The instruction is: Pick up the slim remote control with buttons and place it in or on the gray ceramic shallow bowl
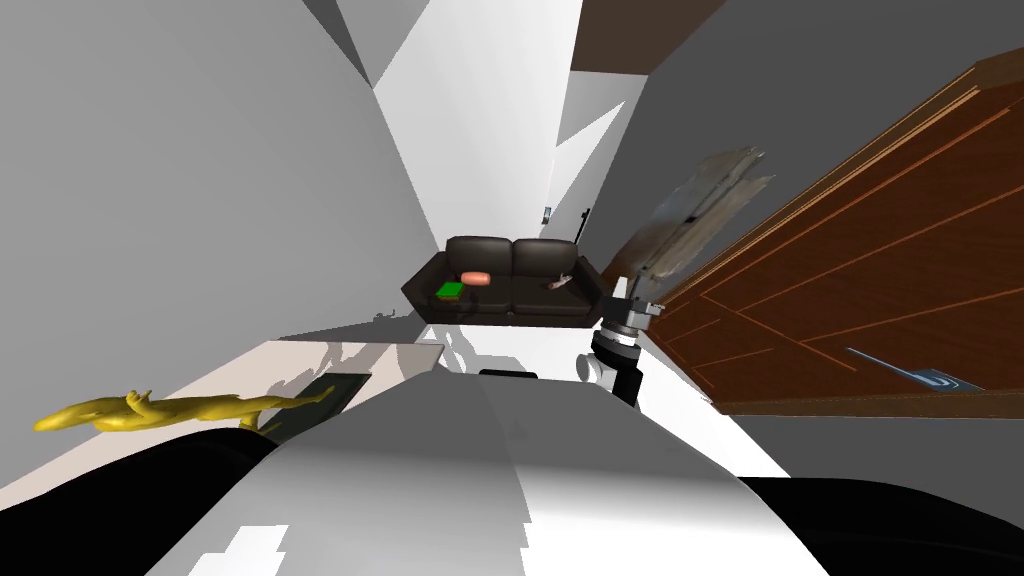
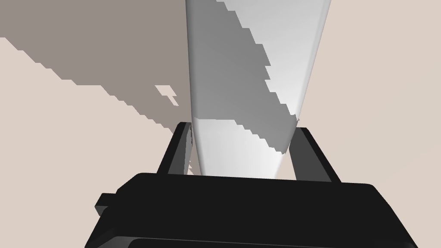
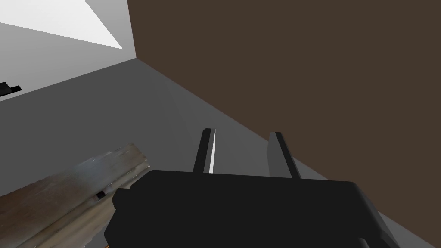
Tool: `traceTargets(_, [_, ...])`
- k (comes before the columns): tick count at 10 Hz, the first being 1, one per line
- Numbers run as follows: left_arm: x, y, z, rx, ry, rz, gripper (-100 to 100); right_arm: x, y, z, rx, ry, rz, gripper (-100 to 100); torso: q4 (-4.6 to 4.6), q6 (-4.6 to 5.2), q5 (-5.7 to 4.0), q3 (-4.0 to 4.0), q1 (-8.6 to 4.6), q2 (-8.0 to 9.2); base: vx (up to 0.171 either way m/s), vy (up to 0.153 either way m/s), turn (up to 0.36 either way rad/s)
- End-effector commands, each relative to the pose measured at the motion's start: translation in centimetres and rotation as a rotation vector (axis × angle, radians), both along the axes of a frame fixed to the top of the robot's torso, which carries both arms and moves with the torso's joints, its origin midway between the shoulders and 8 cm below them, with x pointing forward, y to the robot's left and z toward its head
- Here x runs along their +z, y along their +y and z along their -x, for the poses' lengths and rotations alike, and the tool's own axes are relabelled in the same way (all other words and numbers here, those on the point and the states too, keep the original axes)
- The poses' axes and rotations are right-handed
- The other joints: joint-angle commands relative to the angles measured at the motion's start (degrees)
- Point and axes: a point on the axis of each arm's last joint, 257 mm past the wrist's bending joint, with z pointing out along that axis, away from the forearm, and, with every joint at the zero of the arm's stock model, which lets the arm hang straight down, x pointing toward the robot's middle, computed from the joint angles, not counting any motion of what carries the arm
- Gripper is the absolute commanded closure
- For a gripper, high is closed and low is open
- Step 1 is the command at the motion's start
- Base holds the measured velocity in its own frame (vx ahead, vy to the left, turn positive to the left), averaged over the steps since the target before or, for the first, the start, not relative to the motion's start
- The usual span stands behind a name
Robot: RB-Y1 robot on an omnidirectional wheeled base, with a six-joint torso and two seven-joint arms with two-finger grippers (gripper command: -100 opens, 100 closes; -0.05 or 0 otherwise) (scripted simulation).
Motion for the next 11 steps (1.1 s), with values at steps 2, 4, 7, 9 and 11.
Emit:
traceTargets(2, [0.3, -0.5, 1.7, 0.0, -0.003, 0.001, 100, 0.0, 0.0, 0.0, 0.0, 0.0, 0.0, 0, -0.02, -0.03, 0.0, -0.02, 0.08, -0.02, 0.082, 0.041, 0.022])
traceTargets(4, [0.6, -1.0, 3.2, 0.0, -0.002, -0.001, 100, 0.0, 0.0, 0.0, 0.0, 0.0, 0.0, 0, -0.02, -0.06, -0.01, -0.03, 0.05, -0.05, 0.094, 0.038, 0.026])
traceTargets(7, [1.4, -1.9, 6.5, 0.0, 0.016, -0.012, 100, 0.0, 0.0, 0.0, 0.0, 0.0, 0.0, 0, -0.01, -0.04, -0.05, -0.02, -0.04, -0.03, 0.089, 0.03, 0.028])
traceTargets(9, [1.9, -2.4, 7.9, 0.006, 0.02, -0.018, 100, 0.0, 0.0, 0.0, 0.0, 0.0, 0.0, 0, -0.01, -0.05, -0.07, -0.01, -0.07, -0.01, 0.084, 0.024, 0.023])
traceTargets(11, [2.0, -2.4, 7.9, 0.012, 0.015, -0.015, 100, 0.0, 0.0, 0.0, 0.0, 0.0, 0.0, 0, -0.03, -0.03, -0.1, -0.04, -0.11, -0.05, 0.057, 0.014, 0.017])
